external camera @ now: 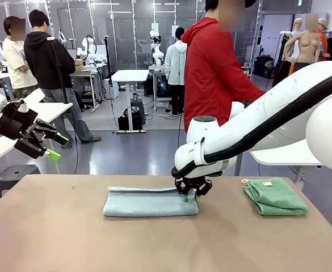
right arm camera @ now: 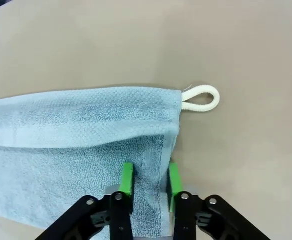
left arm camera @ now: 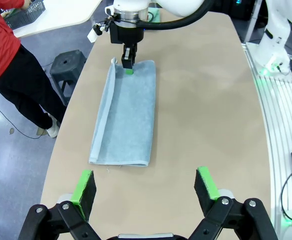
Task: Fold the towels and place them in the basket.
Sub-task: When a person lays out a Towel with hook on the table, fold it in half twice.
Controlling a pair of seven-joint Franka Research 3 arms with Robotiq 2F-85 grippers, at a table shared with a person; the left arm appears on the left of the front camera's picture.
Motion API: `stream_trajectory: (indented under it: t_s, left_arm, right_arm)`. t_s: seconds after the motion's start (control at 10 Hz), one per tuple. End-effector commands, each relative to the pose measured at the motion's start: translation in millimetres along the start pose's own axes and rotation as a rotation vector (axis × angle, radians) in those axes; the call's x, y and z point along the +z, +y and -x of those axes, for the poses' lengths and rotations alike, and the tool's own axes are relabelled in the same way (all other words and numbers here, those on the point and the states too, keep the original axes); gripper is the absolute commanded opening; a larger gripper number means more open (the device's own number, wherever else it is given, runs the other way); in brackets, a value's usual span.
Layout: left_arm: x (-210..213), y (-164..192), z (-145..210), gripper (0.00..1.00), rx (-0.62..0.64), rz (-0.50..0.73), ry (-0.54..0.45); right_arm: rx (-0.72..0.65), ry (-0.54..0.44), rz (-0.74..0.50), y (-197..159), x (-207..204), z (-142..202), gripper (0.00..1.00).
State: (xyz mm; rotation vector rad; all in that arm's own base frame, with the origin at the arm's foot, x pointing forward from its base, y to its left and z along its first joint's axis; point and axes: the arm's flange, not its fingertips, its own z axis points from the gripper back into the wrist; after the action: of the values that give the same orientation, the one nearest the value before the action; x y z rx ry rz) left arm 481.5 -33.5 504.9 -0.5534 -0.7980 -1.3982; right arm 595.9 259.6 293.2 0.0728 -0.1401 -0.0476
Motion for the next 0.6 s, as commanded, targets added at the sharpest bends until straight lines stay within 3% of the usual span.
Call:
stream_trajectory:
  t_s: [0.0, 0.5]
  left_arm:
    - [0, -3, -1, 1.00, -0.001, -0.016, 0.001]
    - [0, -3, -1, 1.00, -0.001, -0.016, 0.001]
  right_arm:
    - [-0.023, 0.000, 0.059, 5, -8, -3, 0.00]
    - [-0.010, 0.011, 0.087, -26, 11, -3, 0.00]
